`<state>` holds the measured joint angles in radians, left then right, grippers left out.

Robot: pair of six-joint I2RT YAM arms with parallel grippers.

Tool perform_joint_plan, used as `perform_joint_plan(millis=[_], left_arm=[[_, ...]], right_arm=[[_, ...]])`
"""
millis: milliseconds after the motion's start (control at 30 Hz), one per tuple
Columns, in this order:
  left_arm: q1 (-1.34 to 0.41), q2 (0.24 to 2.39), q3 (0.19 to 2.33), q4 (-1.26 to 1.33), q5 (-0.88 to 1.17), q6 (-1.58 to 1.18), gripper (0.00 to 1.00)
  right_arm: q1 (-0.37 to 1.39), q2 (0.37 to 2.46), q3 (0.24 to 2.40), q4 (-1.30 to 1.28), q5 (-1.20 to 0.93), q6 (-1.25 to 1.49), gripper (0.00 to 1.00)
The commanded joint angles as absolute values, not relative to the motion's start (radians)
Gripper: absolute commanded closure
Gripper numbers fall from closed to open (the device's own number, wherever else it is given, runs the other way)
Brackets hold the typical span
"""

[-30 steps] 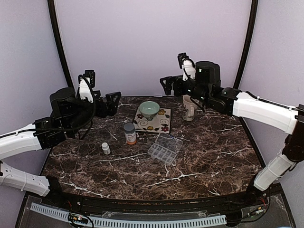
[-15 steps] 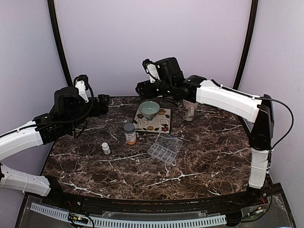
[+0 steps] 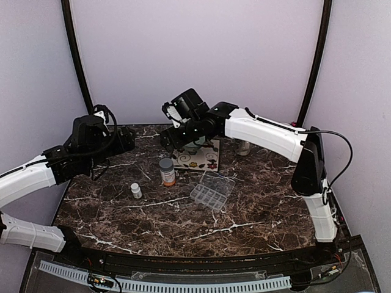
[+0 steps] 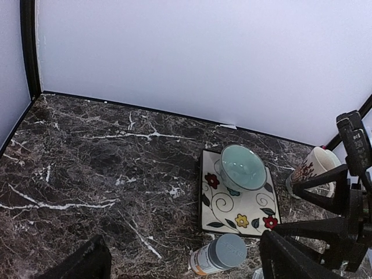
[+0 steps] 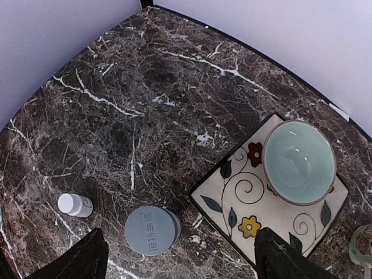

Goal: Sort the pills into containers
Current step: Pick up the pill bottle from the center of the board.

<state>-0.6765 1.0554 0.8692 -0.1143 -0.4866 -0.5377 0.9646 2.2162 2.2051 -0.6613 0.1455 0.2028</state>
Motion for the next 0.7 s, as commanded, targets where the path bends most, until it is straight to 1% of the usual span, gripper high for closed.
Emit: perform_joint_plan(millis=[0, 667], left_arm=[[-0.667, 1.01, 0.835, -0.145, -0.46, -0.593, 0.08], [-0.66, 1.012, 0.809, -0.141, -0.422, -0.612, 0.08]], right_arm=[[0.987, 2.253, 2.267, -0.7, 0.097, 0.233, 0.13], [1.0, 2.396, 2.357, -0.746, 0.052, 0.261, 0.13]])
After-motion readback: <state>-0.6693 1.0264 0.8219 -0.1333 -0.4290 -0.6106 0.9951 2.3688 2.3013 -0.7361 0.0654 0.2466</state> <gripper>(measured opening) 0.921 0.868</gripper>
